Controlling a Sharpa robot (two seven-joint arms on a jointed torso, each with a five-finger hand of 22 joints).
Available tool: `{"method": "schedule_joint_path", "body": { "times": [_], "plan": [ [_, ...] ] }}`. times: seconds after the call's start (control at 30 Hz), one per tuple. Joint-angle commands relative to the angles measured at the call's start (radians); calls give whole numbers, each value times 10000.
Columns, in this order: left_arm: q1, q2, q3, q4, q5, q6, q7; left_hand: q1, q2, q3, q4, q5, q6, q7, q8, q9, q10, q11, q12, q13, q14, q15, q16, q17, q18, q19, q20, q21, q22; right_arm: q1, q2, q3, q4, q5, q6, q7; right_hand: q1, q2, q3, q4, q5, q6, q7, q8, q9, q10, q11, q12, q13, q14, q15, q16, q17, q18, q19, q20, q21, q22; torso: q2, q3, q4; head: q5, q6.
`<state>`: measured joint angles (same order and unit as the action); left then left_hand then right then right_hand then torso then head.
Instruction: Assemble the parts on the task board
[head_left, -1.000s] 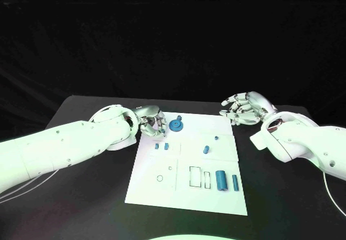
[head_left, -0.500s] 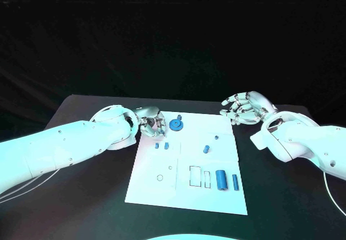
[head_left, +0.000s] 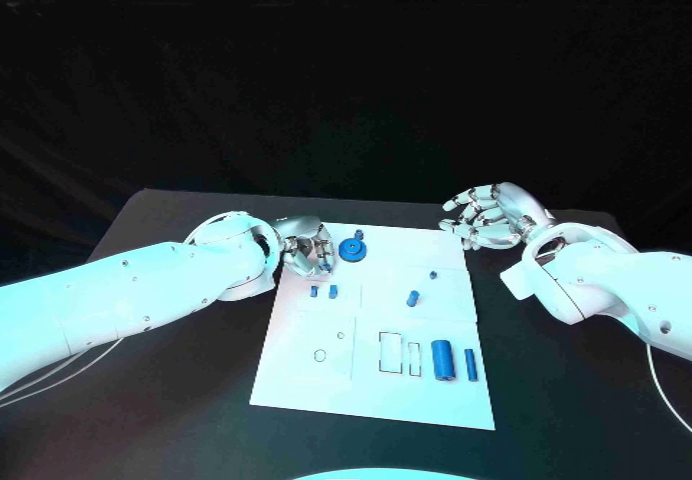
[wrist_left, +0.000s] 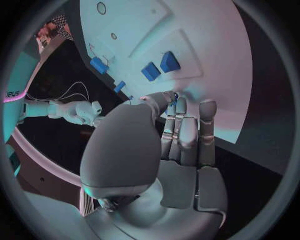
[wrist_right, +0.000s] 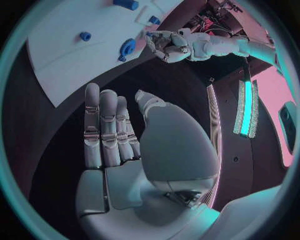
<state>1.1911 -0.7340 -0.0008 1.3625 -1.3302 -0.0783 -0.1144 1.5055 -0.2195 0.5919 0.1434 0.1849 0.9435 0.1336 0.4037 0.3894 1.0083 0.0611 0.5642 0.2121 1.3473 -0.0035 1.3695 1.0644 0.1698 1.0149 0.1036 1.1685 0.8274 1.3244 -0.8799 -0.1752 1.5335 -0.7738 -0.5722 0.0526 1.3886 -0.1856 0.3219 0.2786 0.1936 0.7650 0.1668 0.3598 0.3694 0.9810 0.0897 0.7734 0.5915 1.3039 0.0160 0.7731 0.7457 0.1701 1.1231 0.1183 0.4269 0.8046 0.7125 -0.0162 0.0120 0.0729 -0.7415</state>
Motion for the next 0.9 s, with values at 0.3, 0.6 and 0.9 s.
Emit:
{"method": "schedule_joint_path", "body": {
  "times": [0.3,0.6,0.9],
  "plan": [
    [-31,131,-50,-94,110,297,71,-135,-10,40,-11,12,75,-21,-46,17,75,-2,-40,-17,78,2,50,47,-104,27,15,32,25,-6,1,1,16,-26,77,87,9,-18,65,4,20,-17,84,62,-12,-70,1,-41,-8,-84,-18,-63,-7,109,-19,17,-59,-8,1,-1,1,-31,-56],
    [-43,159,-75,-101,136,391,98,-141,-9,40,-14,5,81,-23,-50,19,83,-5,-47,-17,74,2,47,35,-107,32,17,38,36,-6,-3,1,15,-26,76,85,9,-18,65,4,20,-17,84,62,-12,-70,1,-41,-8,-84,-18,-63,-7,109,-19,17,-59,-8,-5,1,3,-38,-81],
    [-47,138,-83,-105,155,419,145,-156,14,36,-82,-17,242,-59,-26,64,236,-58,-46,20,99,-28,85,76,-110,57,12,73,97,-6,-10,0,12,-26,64,81,9,-18,65,4,20,-17,84,62,-12,-70,1,-41,-8,-84,-18,-63,-7,109,-19,17,-59,-8,-4,3,4,-48,-84]
  ]
}}
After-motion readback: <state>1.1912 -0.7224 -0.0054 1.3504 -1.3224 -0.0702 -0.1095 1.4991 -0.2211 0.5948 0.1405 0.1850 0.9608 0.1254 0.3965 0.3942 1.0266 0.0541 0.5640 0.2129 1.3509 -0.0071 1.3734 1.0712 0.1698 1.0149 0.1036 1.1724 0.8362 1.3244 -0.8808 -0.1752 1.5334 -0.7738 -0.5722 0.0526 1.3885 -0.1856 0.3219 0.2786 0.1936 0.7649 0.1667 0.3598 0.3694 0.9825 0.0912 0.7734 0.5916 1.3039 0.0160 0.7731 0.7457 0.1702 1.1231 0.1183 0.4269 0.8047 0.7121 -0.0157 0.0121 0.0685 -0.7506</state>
